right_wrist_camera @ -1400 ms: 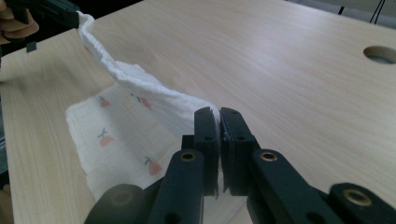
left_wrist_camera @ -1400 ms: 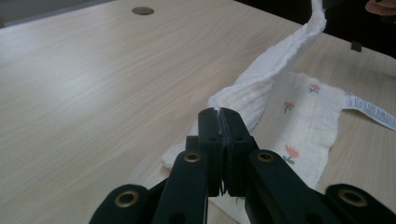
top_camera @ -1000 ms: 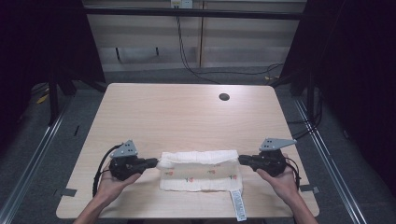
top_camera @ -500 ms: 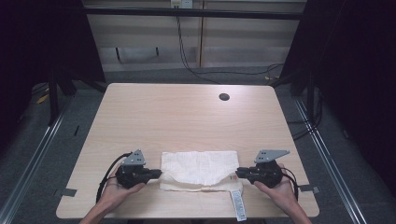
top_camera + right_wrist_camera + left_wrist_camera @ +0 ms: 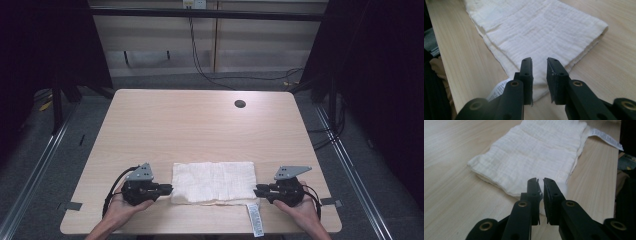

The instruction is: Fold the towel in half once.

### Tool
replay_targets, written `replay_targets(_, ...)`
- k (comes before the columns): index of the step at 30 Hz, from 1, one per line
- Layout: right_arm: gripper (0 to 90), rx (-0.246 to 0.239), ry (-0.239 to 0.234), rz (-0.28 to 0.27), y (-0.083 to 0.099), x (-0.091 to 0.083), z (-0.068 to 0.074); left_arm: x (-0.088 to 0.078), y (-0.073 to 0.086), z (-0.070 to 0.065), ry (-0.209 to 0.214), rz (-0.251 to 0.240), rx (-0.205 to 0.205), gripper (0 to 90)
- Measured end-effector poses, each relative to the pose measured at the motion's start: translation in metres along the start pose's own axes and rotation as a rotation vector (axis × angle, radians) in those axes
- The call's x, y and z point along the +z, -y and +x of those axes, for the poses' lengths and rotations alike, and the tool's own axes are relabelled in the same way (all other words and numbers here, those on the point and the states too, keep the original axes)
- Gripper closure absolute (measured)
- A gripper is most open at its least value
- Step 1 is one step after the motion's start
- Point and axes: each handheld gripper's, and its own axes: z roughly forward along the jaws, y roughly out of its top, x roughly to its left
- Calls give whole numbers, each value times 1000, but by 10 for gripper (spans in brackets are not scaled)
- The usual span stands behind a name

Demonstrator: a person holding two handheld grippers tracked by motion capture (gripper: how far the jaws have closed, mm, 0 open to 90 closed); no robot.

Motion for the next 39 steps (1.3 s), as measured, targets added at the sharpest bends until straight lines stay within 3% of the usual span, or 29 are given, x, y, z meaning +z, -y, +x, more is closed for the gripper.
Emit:
replay_targets(4,667,23,42,-14,-5,3,-5,0,-2,4,4,-31,-37,802)
replay_targets(11,577,60,122,22,-23,26,-30,32,-12,23,-27,68,-48,745)
replay_targets(12,565,56,151,24,-27,28,-32,36,-14,24,-58,84,-28,738)
replay_targets(16,535,70,174,23,-41,41,-42,47,-15,31,-76,119,-42,689)
replay_targets(19,518,40,184,20,-47,53,-49,48,-13,31,-76,107,-58,646)
replay_targets(21,544,52,180,27,-47,60,-54,47,-11,29,-82,114,-48,627)
replay_targets(25,772,36,168,60,-45,64,-52,48,-10,24,-73,112,-35,609)
replay_targets(28,856,51,160,43,-44,61,-56,51,-12,20,-69,119,-24,608)
replay_targets(36,873,103,201,11,-39,51,-72,58,-18,18,-48,122,-26,568)
replay_targets(38,820,100,205,-1,-39,48,-71,58,-21,20,-71,131,-33,541)
replay_targets(39,743,102,207,-13,-40,47,-71,58,-22,22,-76,122,-51,518)
